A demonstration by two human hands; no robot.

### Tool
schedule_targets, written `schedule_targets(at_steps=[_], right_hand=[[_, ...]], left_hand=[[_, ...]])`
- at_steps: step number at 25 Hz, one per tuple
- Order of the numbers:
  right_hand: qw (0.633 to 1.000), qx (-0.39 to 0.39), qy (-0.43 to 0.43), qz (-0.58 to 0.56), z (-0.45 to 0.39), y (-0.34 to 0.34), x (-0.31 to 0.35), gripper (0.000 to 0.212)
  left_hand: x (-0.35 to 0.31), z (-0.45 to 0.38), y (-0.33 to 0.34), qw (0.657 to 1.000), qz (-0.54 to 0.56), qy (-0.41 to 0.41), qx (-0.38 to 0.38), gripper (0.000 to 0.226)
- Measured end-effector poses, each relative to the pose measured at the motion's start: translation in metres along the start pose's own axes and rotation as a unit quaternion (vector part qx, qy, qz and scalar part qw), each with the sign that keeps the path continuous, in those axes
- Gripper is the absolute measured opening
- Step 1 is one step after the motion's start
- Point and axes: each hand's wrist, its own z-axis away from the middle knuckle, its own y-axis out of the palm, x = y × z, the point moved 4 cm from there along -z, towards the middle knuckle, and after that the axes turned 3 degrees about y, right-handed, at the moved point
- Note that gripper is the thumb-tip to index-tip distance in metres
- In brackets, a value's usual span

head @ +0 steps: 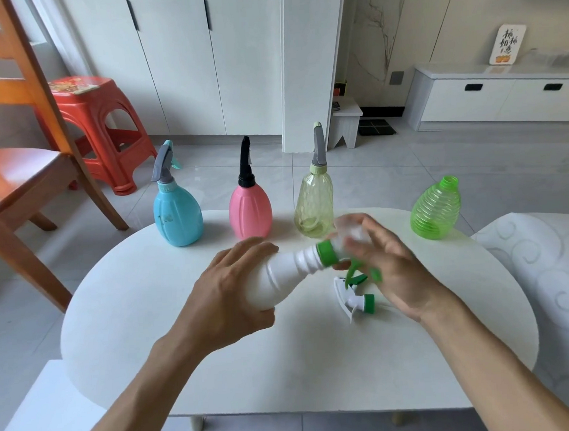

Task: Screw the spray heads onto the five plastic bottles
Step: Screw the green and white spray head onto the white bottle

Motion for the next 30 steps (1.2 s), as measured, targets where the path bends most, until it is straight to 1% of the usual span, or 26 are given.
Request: schedule_targets(at_steps=[1,2,3,4,5,6,8,9,10,11,12,13,14,15,16,17,18,19,20,21,23,24,26,28,30], right_hand=[[0.988,0.003,0.019,-0.155,0.000,-0.001,0.001,0.039],[0.961,0.011,0.032,-0.274,0.000,0.001,0.002,0.044],[0.945,0.022,0.040,-0.323,0.000,0.004,0.002,0.047],[0.947,0.037,0.044,-0.317,0.001,0.010,-0.001,0.045],[0.956,0.058,0.043,-0.283,0.002,0.016,-0.004,0.043],[0.964,0.081,0.037,-0.251,0.003,0.023,-0.005,0.047],[0.967,0.125,0.018,-0.223,0.007,0.031,-0.003,0.058],[0.965,0.136,0.007,-0.225,0.009,0.033,0.000,0.060],[0.964,0.133,-0.002,-0.230,0.010,0.034,0.004,0.058],[0.966,0.113,-0.006,-0.232,0.010,0.035,0.006,0.053],[0.971,0.076,-0.007,-0.227,0.009,0.035,0.007,0.047],[0.977,0.021,-0.003,-0.213,0.009,0.034,0.006,0.039],[0.979,-0.039,0.004,-0.198,0.009,0.034,0.003,0.033],[0.977,-0.095,0.015,-0.188,0.010,0.034,-0.003,0.028],[0.972,-0.145,0.032,-0.184,0.012,0.034,-0.010,0.026],[0.965,-0.184,0.047,-0.183,0.014,0.036,-0.017,0.025],[0.960,-0.208,0.055,-0.180,0.015,0.038,-0.022,0.025],[0.958,-0.219,0.055,-0.177,0.016,0.040,-0.025,0.025],[0.959,-0.213,0.046,-0.178,0.016,0.041,-0.024,0.026],[0.963,-0.188,0.032,-0.190,0.014,0.041,-0.021,0.026],[0.968,-0.097,0.005,-0.233,0.008,0.040,-0.008,0.028],[0.968,-0.052,-0.010,-0.246,0.006,0.037,-0.003,0.034],[0.968,0.017,-0.028,-0.249,0.001,0.031,0.003,0.052],[0.966,0.053,-0.015,-0.254,-0.001,0.029,0.002,0.067],[0.965,0.070,-0.005,-0.254,-0.001,0.027,0.000,0.068]], left_hand=[[0.001,-0.001,0.000,0.992,0.113,-0.052,0.017,0.080],[0.001,-0.002,0.004,0.967,0.232,-0.094,0.051,0.079],[-0.002,-0.002,0.010,0.929,0.335,-0.117,0.101,0.079],[-0.006,-0.002,0.017,0.897,0.398,-0.119,0.150,0.077],[-0.011,-0.001,0.022,0.872,0.436,-0.111,0.191,0.073],[-0.017,0.001,0.027,0.849,0.469,-0.101,0.221,0.071],[-0.020,0.004,0.034,0.795,0.530,-0.116,0.271,0.072],[-0.019,0.006,0.035,0.774,0.546,-0.122,0.296,0.075],[-0.018,0.007,0.035,0.762,0.551,-0.123,0.317,0.077],[-0.018,0.007,0.035,0.758,0.550,-0.123,0.328,0.077],[-0.018,0.006,0.035,0.766,0.543,-0.124,0.322,0.074],[-0.021,0.004,0.036,0.795,0.516,-0.124,0.292,0.072],[-0.022,0.002,0.038,0.847,0.457,-0.134,0.237,0.075],[-0.023,0.003,0.040,0.902,0.367,-0.153,0.167,0.082],[-0.026,0.006,0.042,0.946,0.260,-0.165,0.100,0.094],[-0.032,0.009,0.043,0.974,0.151,-0.161,0.046,0.103],[-0.036,0.011,0.045,0.986,0.069,-0.149,0.009,0.107],[-0.038,0.012,0.048,0.990,0.028,-0.139,-0.012,0.106],[-0.037,0.010,0.050,0.991,0.020,-0.129,-0.025,0.104],[-0.035,0.007,0.049,0.992,0.027,-0.117,-0.038,0.101],[-0.029,0.000,0.044,0.993,0.058,-0.091,-0.056,0.097],[-0.028,-0.003,0.042,0.992,0.075,-0.082,-0.052,0.098],[-0.028,-0.005,0.038,0.991,0.109,-0.073,-0.025,0.097],[-0.027,-0.005,0.033,0.988,0.133,-0.074,0.004,0.094],[-0.027,-0.006,0.028,0.982,0.171,-0.070,0.031,0.084]])
